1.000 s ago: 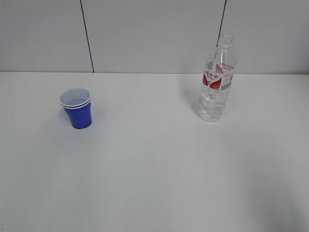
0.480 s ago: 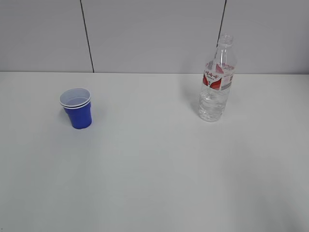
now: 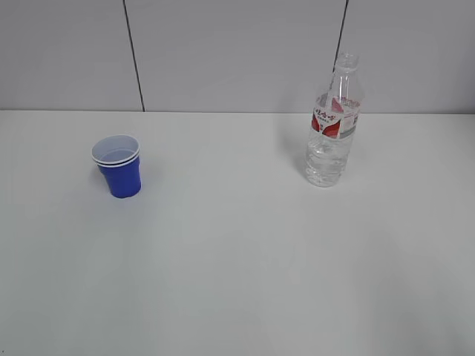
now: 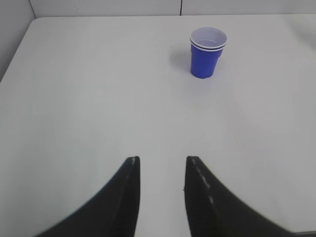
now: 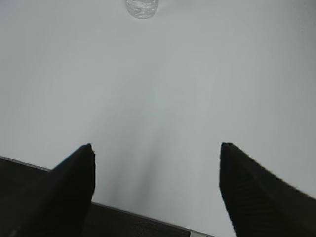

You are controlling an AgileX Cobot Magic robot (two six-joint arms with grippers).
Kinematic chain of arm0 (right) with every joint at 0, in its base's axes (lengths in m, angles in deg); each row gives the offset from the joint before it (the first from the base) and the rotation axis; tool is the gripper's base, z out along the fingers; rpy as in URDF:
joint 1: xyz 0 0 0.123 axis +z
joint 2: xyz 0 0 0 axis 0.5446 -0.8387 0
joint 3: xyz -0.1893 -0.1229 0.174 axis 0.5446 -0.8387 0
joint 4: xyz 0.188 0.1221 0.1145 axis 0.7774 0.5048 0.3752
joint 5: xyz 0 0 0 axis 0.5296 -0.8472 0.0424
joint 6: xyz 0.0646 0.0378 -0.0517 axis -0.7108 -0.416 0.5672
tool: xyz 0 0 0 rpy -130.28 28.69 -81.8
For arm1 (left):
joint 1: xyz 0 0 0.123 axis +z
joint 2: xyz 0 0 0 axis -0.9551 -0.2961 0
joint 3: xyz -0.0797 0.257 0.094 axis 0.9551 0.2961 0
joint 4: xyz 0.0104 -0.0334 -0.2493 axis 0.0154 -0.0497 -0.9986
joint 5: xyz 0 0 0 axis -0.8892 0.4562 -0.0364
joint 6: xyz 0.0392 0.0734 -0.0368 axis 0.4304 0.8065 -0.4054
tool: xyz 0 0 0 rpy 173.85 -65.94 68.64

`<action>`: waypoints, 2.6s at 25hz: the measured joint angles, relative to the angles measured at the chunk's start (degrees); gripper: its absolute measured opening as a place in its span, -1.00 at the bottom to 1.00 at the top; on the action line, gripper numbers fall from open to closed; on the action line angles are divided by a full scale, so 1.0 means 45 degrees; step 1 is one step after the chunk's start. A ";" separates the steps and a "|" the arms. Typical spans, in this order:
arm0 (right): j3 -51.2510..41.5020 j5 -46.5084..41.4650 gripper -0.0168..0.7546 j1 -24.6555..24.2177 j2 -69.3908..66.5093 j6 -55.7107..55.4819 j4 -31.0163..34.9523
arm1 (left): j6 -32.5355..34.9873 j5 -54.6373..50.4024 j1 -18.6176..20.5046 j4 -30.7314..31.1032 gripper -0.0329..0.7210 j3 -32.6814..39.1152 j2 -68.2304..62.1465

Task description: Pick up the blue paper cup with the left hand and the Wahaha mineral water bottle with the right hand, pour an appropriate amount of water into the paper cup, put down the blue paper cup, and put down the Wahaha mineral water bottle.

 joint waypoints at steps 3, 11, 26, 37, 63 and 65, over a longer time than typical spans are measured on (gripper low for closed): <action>-0.0040 0.0076 0.57 0.0000 0.0029 0.0000 -0.0004 | 0.0000 0.0000 0.0000 -0.0024 -0.28 0.0000 0.0000; -0.0296 0.0424 0.57 0.0000 0.0029 -0.0318 -0.0027 | 0.0000 0.0000 0.0000 -0.0024 0.08 0.0058 0.0000; -0.0296 0.0518 0.57 0.0000 0.0029 -0.1458 0.0044 | 0.0000 -0.0034 0.0000 -0.0454 0.35 0.0104 0.0000; -0.0296 0.0541 0.57 0.0000 0.0029 -0.1485 0.0044 | 0.0000 -0.0034 0.0000 -0.0639 0.35 0.0104 0.0000; -0.0296 0.0564 0.57 0.0000 0.0420 -0.1507 0.0044 | 0.0000 -0.0034 0.2141 -0.0639 0.35 0.0104 0.0000; -0.0296 0.0586 0.57 0.0000 0.0420 -0.1507 0.0044 | 0.0000 -0.0034 0.2151 -0.0639 0.35 0.0104 0.0000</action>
